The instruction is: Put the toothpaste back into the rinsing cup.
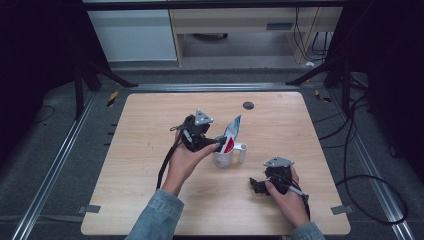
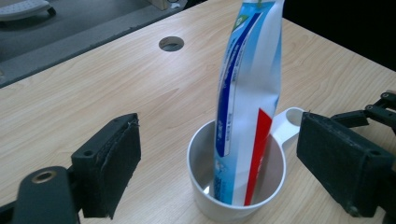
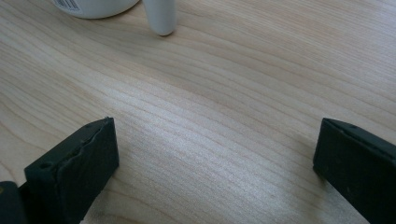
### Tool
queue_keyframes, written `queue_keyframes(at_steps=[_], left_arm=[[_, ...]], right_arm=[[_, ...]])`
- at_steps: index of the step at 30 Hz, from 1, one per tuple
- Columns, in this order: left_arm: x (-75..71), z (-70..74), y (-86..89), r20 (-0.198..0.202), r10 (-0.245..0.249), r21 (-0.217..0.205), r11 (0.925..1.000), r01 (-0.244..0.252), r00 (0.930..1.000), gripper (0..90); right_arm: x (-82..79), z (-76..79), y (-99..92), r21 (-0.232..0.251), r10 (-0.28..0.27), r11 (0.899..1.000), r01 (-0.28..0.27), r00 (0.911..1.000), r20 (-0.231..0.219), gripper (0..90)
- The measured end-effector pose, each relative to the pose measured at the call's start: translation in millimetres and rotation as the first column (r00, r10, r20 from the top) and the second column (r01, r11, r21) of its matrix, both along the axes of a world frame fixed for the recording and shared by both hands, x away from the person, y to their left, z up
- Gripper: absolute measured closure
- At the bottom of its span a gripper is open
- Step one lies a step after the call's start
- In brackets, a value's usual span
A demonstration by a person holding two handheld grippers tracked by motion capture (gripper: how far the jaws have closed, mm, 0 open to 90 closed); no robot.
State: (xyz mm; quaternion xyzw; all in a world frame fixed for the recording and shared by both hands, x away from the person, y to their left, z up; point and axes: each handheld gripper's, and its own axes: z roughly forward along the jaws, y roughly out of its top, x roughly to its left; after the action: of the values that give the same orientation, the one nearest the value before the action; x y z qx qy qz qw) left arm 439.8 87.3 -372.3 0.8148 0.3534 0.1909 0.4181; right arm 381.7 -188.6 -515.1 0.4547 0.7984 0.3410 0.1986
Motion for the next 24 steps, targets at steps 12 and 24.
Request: queue_keyframes(at_steps=[12,24], left_arm=[[0.1,0.2,21.6,-0.015,0.015,0.025,0.9996,-0.015,0.9998,9.9],[1.5,-3.4,44.2,-0.021,0.049,0.054,0.9974,-0.048,0.9986,7.4]], right_arm=[[0.0,0.0,0.1,0.001,0.0,1.0,0.0,1.0,0.0,0.4],[0.0,0.0,0.0,0.0,0.0,1.0,0.0,1.0,0.0,0.4]])
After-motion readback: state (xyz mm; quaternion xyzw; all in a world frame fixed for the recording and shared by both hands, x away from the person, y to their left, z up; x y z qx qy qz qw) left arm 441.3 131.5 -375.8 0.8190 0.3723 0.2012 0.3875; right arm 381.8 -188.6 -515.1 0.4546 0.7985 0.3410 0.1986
